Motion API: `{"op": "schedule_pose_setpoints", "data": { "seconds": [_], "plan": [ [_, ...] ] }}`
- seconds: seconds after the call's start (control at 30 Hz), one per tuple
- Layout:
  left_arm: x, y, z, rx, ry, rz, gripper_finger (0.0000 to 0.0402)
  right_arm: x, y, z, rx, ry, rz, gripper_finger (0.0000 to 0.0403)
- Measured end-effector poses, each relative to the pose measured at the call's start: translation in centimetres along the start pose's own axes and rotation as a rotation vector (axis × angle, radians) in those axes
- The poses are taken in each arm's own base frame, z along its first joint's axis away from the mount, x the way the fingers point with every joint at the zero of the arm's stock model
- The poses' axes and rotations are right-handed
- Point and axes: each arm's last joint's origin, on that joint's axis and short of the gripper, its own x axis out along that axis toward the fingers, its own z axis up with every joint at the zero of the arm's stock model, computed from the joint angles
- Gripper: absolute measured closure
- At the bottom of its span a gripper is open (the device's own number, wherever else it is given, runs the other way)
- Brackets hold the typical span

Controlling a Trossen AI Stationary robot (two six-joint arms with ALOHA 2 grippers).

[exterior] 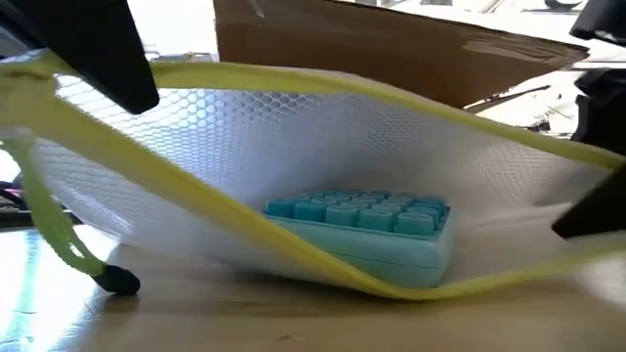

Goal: Unpack boxes
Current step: Put the blue calculator into the transparent zipper bag

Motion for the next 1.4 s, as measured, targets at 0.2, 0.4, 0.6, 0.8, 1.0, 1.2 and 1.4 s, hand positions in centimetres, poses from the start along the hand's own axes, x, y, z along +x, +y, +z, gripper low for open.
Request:
{"op": "schedule_pose_setpoints", "data": {
  "seconds": [0.2,0.4,0.6,0.8,1.0,1.2,1.4],
  "plan": [
    [0.0,0.0,0.0,-0.001,-0.010,0.000,0.0402,0.0,-1.6,-0.6,0.143,0.071,-0.119,0.0194],
    [-1.0,0.3,0.8,-0.014,-0.016,-0.019,0.0402,-1.3,-1.1,1.0,0.093,0.145,-0.065,0.0309],
    [-4.9,2.0,3.7,-0.079,-0.013,-0.101,0.0402,-5.3,-2.2,6.0,-0.069,0.160,0.055,0.0392],
    [-8.6,4.2,6.7,-0.115,-0.043,-0.184,0.0402,-10.9,-6.2,12.7,-0.106,0.014,0.230,0.0401],
    [-8.9,5.5,6.9,-0.106,-0.028,-0.113,0.0402,-12.7,-9.5,15.5,-0.031,-0.108,0.298,0.0402],
    [-8.9,4.5,6.3,-0.130,-0.035,-0.183,0.0402,-11.2,-8.6,14.6,-0.089,-0.110,0.313,0.0402],
    [-9.1,4.7,6.1,-0.108,-0.025,-0.174,0.0402,-9.0,-7.7,13.5,-0.111,-0.110,0.299,0.0403]
  ]
}}
